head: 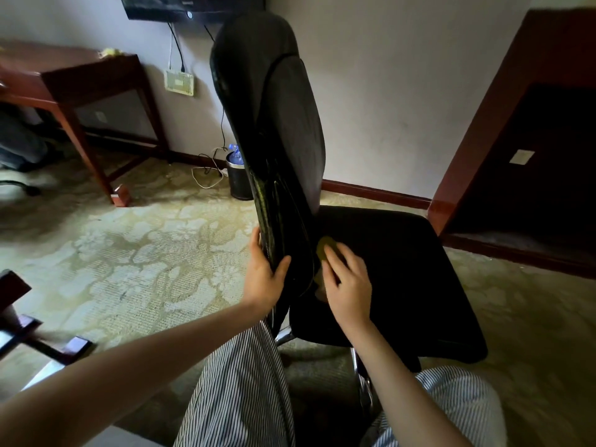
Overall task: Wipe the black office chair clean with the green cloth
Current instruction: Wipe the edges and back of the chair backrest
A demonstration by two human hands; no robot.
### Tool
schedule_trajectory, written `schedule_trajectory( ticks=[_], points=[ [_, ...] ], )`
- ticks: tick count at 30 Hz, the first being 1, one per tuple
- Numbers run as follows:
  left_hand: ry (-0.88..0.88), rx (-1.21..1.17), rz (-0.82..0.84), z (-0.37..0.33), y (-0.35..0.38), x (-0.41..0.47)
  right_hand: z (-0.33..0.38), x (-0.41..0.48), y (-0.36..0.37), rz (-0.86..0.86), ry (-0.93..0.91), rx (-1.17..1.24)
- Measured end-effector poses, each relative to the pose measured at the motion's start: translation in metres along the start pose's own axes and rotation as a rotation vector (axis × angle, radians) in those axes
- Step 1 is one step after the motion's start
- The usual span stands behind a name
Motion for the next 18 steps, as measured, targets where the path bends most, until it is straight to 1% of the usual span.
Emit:
schedule_trajectory(
  ticks=[1, 3, 5, 12, 18],
  points=[
    [0.013, 0.006, -0.010, -0.001, 0.000, -0.001, 0.008, 0.016, -0.003, -0.020, -0.080, -0.024],
    [0.039, -0.001, -0.025, -0.003, -0.001, -0.002, 0.024, 0.042, -0.004, -0.005, -0.212, -0.066],
    [0.052, -0.001, -0.027, -0.004, -0.002, -0.002, 0.031, 0.054, 0.000, 0.044, -0.273, -0.092],
    [0.075, 0.028, -0.033, -0.002, -0.004, 0.002, 0.026, 0.026, 0.010, 0.136, -0.219, -0.181],
    [0.087, 0.020, -0.016, -0.003, -0.002, 0.000, 0.006, -0.019, 0.018, 0.354, -0.177, -0.215]
  ],
)
Point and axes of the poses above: each hand's wrist, its own x-axis towards the middle knuckle, its own y-axis out of the palm, z = x × y, the point moved 5 cm from there along x, towards the middle knuckle, and after that the axes turned 14 degrees about -y, right-handed, at the moved point
